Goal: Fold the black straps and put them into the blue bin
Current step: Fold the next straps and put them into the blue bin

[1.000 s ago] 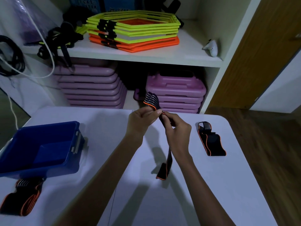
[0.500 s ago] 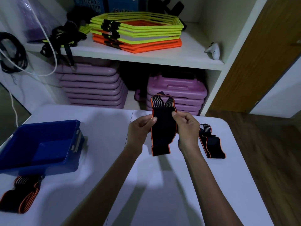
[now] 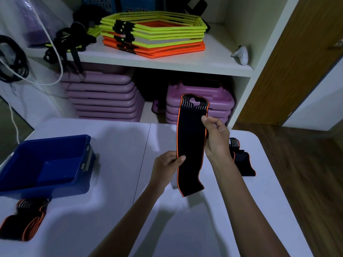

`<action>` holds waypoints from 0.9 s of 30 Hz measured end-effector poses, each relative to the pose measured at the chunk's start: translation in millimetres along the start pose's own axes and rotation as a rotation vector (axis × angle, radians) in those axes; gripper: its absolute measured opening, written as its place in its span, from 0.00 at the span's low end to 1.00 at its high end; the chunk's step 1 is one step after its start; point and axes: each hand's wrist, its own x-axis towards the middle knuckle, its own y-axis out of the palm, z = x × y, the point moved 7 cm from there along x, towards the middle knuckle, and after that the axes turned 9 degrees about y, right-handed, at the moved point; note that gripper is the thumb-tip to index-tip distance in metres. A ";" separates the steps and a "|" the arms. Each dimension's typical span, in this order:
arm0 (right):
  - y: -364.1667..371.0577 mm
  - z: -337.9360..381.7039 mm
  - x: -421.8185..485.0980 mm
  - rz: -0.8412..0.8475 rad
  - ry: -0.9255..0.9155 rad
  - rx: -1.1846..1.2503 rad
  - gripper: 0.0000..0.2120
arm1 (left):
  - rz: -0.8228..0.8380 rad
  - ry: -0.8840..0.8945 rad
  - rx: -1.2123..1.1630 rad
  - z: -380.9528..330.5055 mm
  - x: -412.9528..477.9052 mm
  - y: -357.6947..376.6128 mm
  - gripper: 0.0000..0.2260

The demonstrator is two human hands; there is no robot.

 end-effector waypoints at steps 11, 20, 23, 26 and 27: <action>-4.5 -24.6 49.3 0.008 0.115 -0.009 0.08 | 0.295 -0.235 -0.054 83.0 -74.4 18.7 0.03; -81.8 -182.2 60.5 -0.126 0.420 -0.240 0.08 | 0.468 -0.350 0.280 145.7 -135.1 -9.7 0.12; -106.2 -217.7 56.8 -0.118 0.485 -0.337 0.04 | 0.607 -0.327 0.390 152.4 -137.1 -11.6 0.13; -98.2 -198.2 50.4 -0.097 0.331 -0.668 0.09 | 0.542 -0.272 0.571 151.0 -126.2 -21.7 0.14; -93.5 -186.6 46.0 -0.095 0.264 -0.795 0.15 | 0.478 -0.245 0.626 145.9 -120.4 -26.3 0.14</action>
